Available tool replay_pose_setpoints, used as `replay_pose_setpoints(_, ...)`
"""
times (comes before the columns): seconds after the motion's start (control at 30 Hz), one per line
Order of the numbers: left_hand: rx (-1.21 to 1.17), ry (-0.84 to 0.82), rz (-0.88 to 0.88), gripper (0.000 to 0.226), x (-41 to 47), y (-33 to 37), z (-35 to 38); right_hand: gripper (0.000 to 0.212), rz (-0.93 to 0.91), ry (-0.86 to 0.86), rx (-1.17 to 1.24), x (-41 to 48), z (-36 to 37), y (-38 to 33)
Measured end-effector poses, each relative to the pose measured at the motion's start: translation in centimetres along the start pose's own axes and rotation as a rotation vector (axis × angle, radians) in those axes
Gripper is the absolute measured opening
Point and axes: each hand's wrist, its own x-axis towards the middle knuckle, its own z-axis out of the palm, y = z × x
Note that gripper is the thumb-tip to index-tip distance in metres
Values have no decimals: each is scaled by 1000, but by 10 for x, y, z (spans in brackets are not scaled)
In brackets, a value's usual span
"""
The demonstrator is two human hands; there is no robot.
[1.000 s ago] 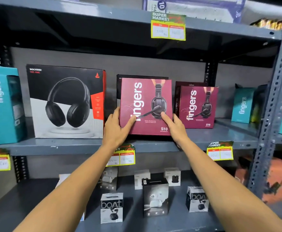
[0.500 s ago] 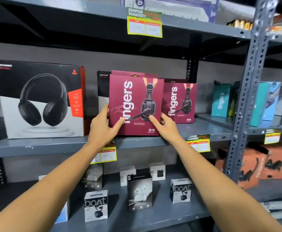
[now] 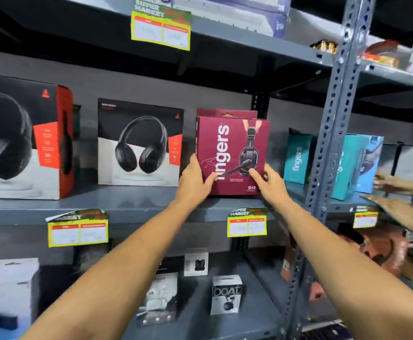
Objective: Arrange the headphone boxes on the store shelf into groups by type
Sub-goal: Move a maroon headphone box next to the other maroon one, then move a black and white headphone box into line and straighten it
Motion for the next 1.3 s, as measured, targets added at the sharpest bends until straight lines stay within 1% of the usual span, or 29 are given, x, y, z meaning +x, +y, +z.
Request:
replay_pose_setpoints(0.1, 74, -48, -5, 54, 2, 0, 11, 44, 14, -20, 28, 1, -2, 18)
replay_pose_setpoints(0.17, 108, -53, -12, 51, 3, -1, 13, 41, -1, -25, 47, 3, -3, 26)
replay_pose_setpoints(0.3, 99, -50, -21, 50, 2, -1, 13, 33, -27, -20, 66, 1, -5, 31)
replay_pose_setpoints(0.33, 98, -47, -22, 51, 1, 0, 14, 33, -33, 6, 68, -1, -6, 31)
replay_pose_setpoints(0.4, 118, -32, -45, 52, -1, -1, 14, 44, -46, 99, 29, -6, -5, 35)
replay_pose_setpoints(0.43, 134, -17, -60, 51, -2, -3, 14, 45, -40, 152, 20, -7, -4, 37)
replay_pose_setpoints(0.47, 144, 3, -73, 51, -3, -4, 13, 42, -46, 196, 29, -10, -5, 37)
replay_pose_setpoints(0.53, 164, 43, -93, 49, -9, -4, 7, 34, -126, 233, 16, -16, -6, 36)
replay_pose_setpoints(0.6, 279, 59, -51, 42, -17, -4, 0, 33, -278, 205, -44, -24, -8, 35)
replay_pose_setpoints(0.7, 549, 33, 142, 29, -33, -8, -14, 33, -512, 67, -185, -35, -3, 23)
replay_pose_setpoints(0.77, 630, -2, 151, 25, -43, -15, -32, 32, -581, -126, -347, -41, 12, 9)
replay_pose_setpoints(0.8, 649, -13, 158, 26, -43, -16, -34, 33, -600, -172, -456, -42, 13, 6)
replay_pose_setpoints(0.83, 673, -28, 157, 28, -44, -17, -37, 35, -625, -190, -548, -44, 15, 4)
replay_pose_setpoints(0.9, 687, -56, 152, 34, -51, -26, -60, 39, -702, -175, -590, -53, 32, -7)
replay_pose_setpoints(1.0, 714, -68, 198, 42, -62, -45, -100, 40, -761, -205, -559, -66, 64, -27)
replay_pose_setpoints(1.07, 733, -41, 237, 43, -69, -59, -131, 42, -764, -225, -529, -72, 91, -47)
replay_pose_setpoints(1.17, 737, 37, 250, 39, -77, -84, -184, 43, -719, -239, -429, -80, 134, -77)
replay_pose_setpoints(1.23, 721, 94, 206, 37, -80, -106, -230, 42, -658, -236, -300, -85, 170, -102)
replay_pose_setpoints(1.3, 695, 219, 187, 26, -79, -130, -279, 35, -567, -257, -160, -86, 204, -127)
